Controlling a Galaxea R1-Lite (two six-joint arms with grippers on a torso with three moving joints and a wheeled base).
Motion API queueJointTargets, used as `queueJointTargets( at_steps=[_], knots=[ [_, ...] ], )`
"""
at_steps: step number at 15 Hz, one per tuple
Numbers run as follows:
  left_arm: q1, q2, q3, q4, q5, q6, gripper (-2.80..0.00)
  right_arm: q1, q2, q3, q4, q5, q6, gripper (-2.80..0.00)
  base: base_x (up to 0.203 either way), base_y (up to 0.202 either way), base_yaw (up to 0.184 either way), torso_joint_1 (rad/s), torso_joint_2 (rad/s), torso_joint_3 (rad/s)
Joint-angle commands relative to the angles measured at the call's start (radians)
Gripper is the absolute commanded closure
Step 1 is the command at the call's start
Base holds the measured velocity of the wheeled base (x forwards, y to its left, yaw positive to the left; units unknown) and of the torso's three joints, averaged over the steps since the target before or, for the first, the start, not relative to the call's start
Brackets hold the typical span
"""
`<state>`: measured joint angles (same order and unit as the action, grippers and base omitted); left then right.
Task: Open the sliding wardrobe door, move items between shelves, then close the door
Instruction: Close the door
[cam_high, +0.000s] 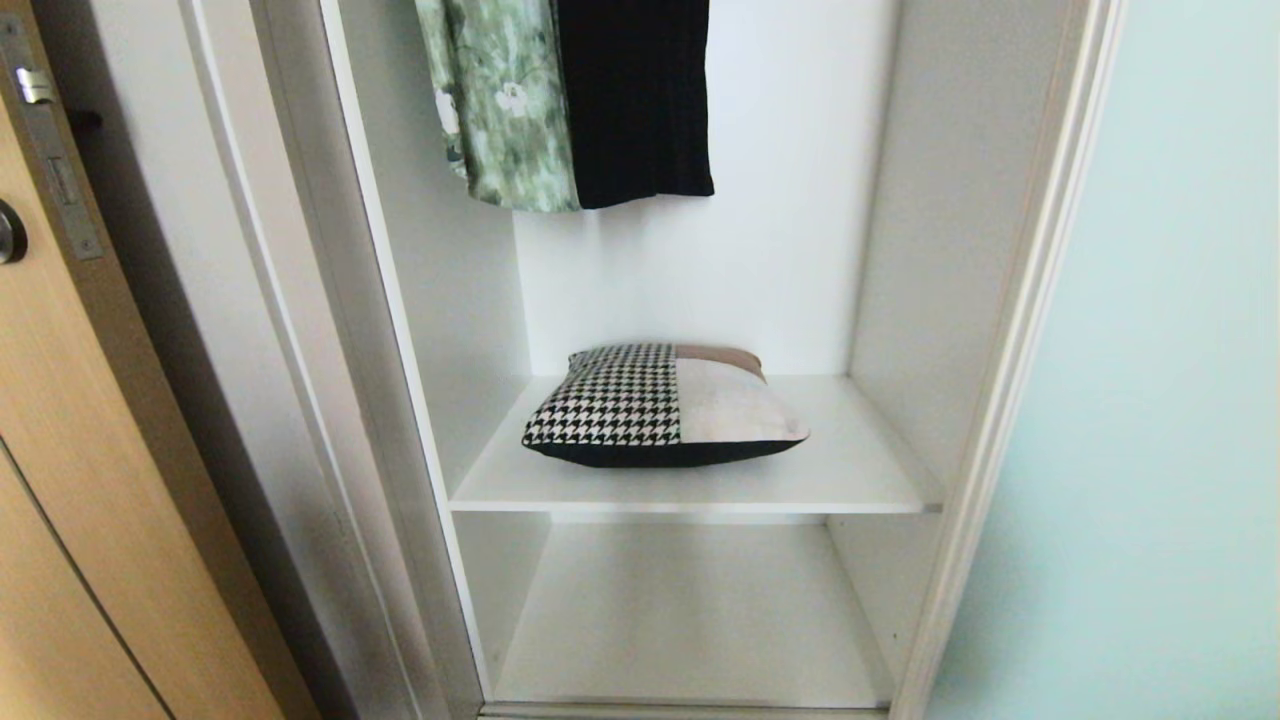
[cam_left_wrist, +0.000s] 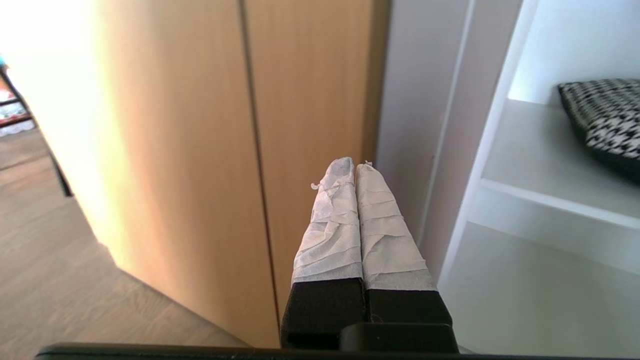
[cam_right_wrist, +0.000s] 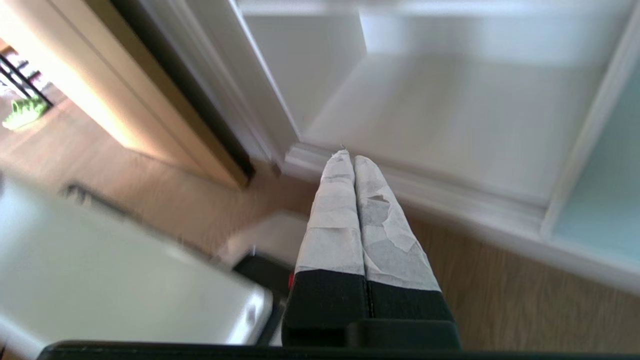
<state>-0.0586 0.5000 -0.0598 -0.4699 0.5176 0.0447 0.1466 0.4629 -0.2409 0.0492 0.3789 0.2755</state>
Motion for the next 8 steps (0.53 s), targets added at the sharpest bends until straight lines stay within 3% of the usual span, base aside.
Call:
queueJointTargets(
  at_steps=[1, 5, 7, 8],
  knots=[
    [0.023, -0.143, 0.056, 0.016, -0.001, -0.003, 0.00, 0.001, -0.187, 0.002, 0.169, 0.004, 0.019, 0.00, 0.000, 0.000, 0.000, 0.000, 0.00, 0.000],
    [0.084, -0.228, 0.061, 0.096, 0.000, -0.019, 0.00, 0.001, -0.187, 0.007, 0.143, 0.001, 0.043, 0.00, 0.000, 0.000, 0.000, 0.000, 0.00, 0.000],
    [0.086, -0.279, 0.060, 0.236, -0.023, -0.044, 0.00, 0.001, -0.187, 0.029, 0.101, 0.001, 0.042, 0.00, 0.000, 0.000, 0.000, 0.000, 0.00, 0.000],
    [0.084, -0.332, 0.051, 0.312, -0.077, -0.060, 0.00, 0.001, -0.187, 0.056, 0.086, 0.001, 0.041, 0.00, 0.000, 0.000, 0.000, 0.000, 0.00, 0.000]
  ],
)
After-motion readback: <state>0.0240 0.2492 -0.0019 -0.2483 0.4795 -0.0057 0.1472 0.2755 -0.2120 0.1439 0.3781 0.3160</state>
